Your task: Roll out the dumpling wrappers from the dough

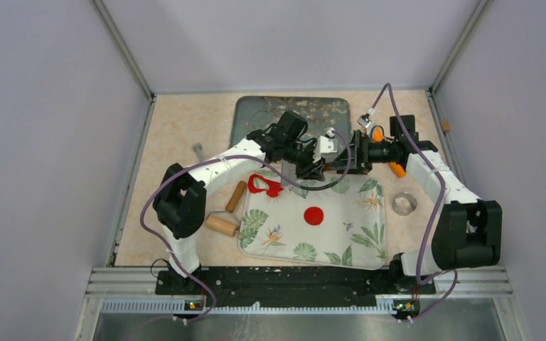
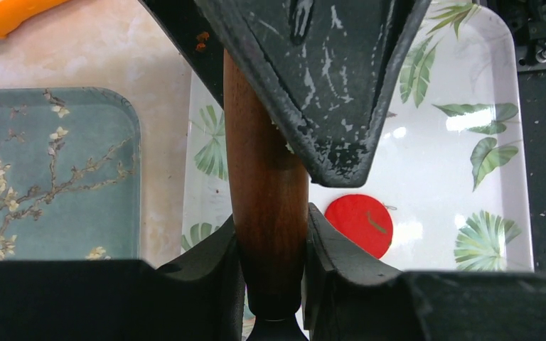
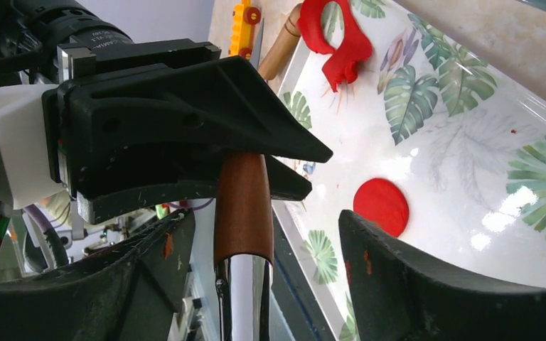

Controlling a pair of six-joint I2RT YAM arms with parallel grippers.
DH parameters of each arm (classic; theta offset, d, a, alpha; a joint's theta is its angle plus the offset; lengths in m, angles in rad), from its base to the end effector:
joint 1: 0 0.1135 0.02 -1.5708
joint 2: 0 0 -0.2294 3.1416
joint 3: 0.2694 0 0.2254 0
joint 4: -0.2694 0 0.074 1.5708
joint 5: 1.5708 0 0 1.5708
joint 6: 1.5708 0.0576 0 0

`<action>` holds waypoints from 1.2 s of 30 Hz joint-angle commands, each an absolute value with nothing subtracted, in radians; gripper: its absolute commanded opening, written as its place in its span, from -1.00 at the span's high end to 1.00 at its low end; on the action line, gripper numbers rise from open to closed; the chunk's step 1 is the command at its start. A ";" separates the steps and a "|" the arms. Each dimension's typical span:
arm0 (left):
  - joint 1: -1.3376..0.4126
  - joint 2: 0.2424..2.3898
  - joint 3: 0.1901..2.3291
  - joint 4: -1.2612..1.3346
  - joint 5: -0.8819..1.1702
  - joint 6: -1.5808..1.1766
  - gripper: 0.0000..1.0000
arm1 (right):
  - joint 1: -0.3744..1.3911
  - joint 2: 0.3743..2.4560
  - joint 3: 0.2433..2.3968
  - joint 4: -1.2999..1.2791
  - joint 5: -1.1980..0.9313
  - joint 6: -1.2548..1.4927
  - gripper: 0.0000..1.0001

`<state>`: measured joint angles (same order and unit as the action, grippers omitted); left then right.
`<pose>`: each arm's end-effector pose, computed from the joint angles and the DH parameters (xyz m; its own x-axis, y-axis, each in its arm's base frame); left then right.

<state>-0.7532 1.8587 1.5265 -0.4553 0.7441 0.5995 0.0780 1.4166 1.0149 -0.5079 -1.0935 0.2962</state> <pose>0.2594 -0.2967 0.2368 0.0539 0.5185 -0.8534 0.9950 -0.1003 0.0019 0.2651 0.0720 0.2312 -0.9218 0.0625 -0.3827 -0.3246 0.4153 0.8498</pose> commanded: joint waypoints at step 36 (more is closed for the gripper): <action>-0.727 1.755 1.449 -0.364 0.644 0.347 -0.28 | -0.053 1.430 1.133 -0.870 -1.116 -0.170 1.00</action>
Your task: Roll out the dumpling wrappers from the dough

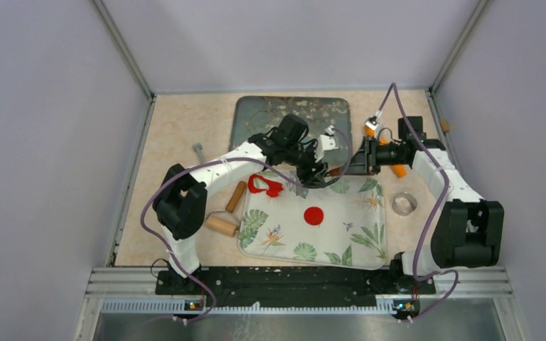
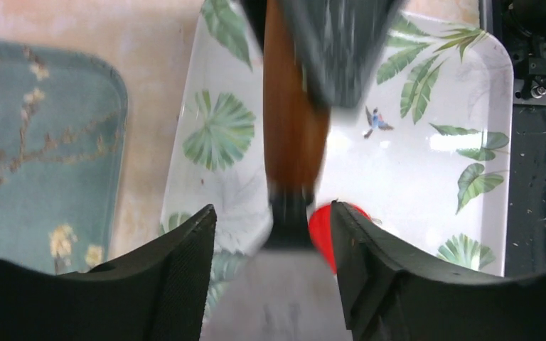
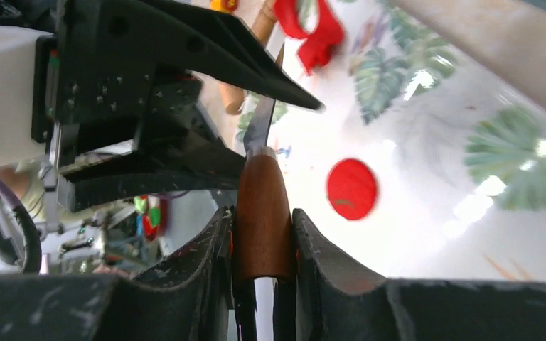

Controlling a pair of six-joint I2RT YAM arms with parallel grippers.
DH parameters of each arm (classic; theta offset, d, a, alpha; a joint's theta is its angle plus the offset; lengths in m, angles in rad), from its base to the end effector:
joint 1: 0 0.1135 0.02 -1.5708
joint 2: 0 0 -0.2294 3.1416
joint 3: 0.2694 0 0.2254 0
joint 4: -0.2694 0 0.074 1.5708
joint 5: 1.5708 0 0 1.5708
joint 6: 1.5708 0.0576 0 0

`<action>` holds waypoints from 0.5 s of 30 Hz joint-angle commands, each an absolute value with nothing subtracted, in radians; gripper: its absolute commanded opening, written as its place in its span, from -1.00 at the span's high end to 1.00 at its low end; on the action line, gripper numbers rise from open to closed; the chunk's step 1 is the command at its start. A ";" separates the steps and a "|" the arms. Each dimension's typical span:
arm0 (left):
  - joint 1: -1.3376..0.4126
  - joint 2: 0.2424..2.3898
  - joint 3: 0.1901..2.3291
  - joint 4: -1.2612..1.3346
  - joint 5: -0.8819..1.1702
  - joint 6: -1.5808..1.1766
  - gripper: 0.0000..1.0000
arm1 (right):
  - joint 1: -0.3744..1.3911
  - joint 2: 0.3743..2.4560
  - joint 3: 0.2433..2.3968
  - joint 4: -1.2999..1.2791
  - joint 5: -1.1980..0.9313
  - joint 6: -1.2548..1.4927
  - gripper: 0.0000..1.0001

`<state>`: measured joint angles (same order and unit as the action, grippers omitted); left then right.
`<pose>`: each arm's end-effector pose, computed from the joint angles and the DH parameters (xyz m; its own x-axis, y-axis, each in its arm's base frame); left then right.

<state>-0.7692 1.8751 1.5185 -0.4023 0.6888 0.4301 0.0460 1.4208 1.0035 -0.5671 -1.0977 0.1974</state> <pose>0.2614 -0.3040 0.2312 -0.0873 0.5326 -0.8419 0.9954 0.0130 -0.0950 0.2615 0.0634 0.2236 -0.9165 0.0473 -0.3972 -0.3399 0.4316 0.8356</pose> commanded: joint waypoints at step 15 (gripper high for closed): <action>-0.467 1.589 1.091 -0.465 0.479 0.008 -0.18 | -0.355 1.754 1.213 -1.504 -1.018 -1.166 1.00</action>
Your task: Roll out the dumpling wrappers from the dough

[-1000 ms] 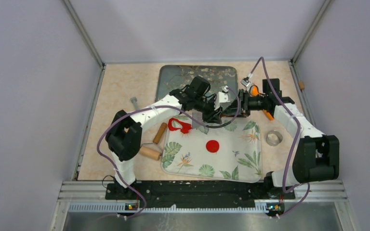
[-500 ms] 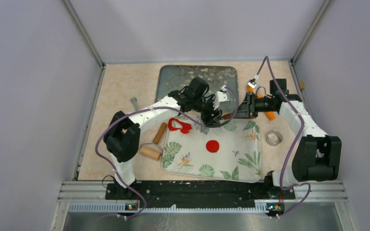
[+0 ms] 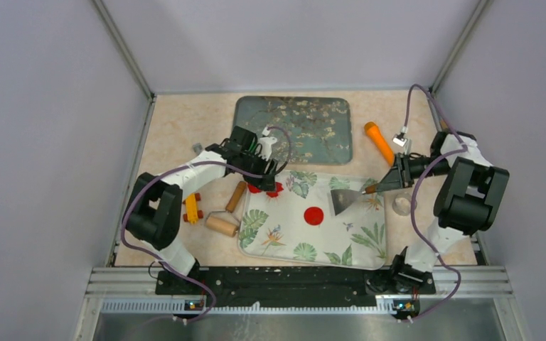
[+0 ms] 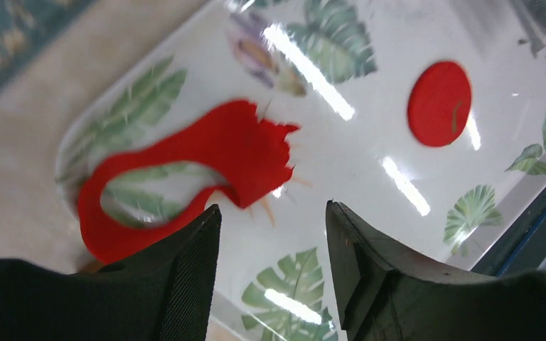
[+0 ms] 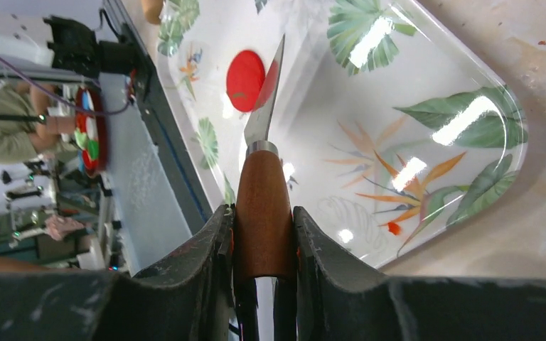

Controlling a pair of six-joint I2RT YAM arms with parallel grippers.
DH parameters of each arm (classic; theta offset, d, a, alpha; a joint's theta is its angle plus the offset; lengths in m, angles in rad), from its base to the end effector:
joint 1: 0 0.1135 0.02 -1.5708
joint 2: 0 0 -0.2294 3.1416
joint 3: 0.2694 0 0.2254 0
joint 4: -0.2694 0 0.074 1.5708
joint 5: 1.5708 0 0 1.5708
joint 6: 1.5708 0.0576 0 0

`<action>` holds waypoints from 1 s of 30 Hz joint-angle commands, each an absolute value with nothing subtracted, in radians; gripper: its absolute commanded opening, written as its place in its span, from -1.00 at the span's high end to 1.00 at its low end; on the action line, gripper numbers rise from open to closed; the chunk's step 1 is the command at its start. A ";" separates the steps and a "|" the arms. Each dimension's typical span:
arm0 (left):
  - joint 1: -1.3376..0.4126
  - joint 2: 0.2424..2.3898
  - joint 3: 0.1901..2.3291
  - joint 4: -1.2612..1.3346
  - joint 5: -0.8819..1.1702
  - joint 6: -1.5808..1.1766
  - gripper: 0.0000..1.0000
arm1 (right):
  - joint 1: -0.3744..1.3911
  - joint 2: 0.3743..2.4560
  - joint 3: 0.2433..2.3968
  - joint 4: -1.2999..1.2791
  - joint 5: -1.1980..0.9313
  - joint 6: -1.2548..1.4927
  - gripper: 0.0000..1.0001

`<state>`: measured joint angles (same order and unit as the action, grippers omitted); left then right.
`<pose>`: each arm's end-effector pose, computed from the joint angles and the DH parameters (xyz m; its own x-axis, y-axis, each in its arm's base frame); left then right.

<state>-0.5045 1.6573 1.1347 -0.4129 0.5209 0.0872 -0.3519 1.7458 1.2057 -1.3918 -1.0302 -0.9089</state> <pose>0.2764 -0.1854 0.1858 -0.6429 0.4413 -0.6261 0.7366 0.5803 -0.3474 0.2428 -0.0365 0.1822 -0.9040 -0.1005 -0.4156 -0.4089 0.4871 0.7717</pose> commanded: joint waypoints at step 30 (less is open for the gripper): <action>-0.352 1.646 1.098 -0.569 0.500 0.109 -0.10 | -0.382 2.047 1.184 -1.402 -1.043 -1.304 1.00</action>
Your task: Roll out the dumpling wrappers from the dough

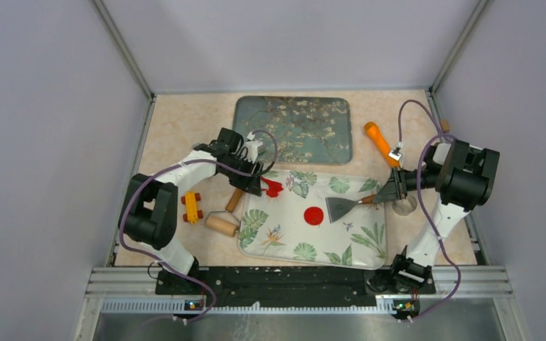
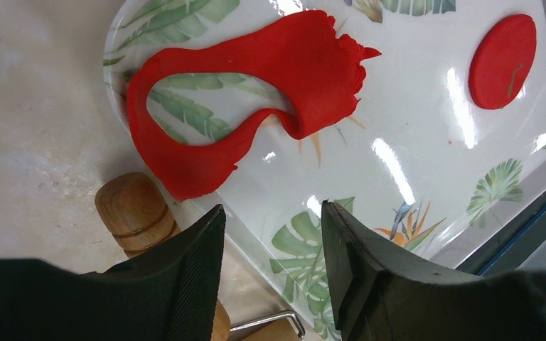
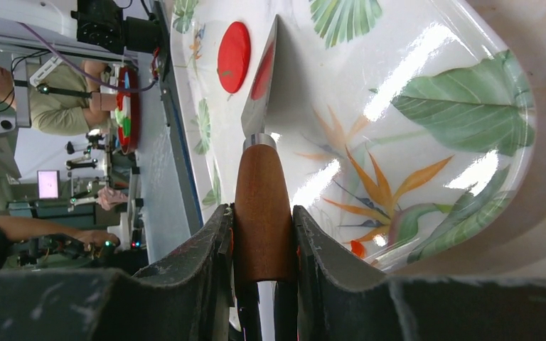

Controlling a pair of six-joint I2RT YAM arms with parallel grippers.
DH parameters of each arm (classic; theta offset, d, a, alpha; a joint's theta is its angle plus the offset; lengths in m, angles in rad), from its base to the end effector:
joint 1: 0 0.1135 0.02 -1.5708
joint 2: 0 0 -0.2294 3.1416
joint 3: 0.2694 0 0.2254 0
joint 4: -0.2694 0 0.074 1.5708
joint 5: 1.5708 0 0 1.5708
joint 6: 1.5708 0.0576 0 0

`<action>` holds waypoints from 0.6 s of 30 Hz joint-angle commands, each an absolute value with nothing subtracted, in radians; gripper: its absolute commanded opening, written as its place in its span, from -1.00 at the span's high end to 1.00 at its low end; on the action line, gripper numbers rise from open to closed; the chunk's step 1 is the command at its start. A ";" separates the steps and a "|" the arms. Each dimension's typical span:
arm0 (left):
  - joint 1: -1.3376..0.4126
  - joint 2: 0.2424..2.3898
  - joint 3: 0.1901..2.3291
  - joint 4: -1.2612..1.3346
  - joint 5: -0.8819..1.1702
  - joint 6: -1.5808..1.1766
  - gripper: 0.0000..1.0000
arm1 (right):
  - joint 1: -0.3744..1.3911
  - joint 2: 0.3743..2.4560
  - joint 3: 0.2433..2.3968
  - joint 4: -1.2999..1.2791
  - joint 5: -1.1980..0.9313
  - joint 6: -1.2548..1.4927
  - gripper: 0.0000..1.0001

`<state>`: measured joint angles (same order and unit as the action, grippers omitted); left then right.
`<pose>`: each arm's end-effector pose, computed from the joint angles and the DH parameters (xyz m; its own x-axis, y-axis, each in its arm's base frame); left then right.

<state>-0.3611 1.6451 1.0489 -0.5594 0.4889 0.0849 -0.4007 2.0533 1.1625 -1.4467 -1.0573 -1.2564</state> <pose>0.2719 -0.1316 0.1557 -0.8115 0.3865 -0.4384 0.5600 0.7288 -0.3940 0.2394 -0.0469 0.1118 -0.9164 -0.1191 -0.3820 -0.3993 0.3342 0.8538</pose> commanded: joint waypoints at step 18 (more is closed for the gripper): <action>-0.312 1.652 1.110 -0.531 0.510 0.100 -0.10 | -0.273 2.038 1.148 -1.341 -0.986 -1.242 1.00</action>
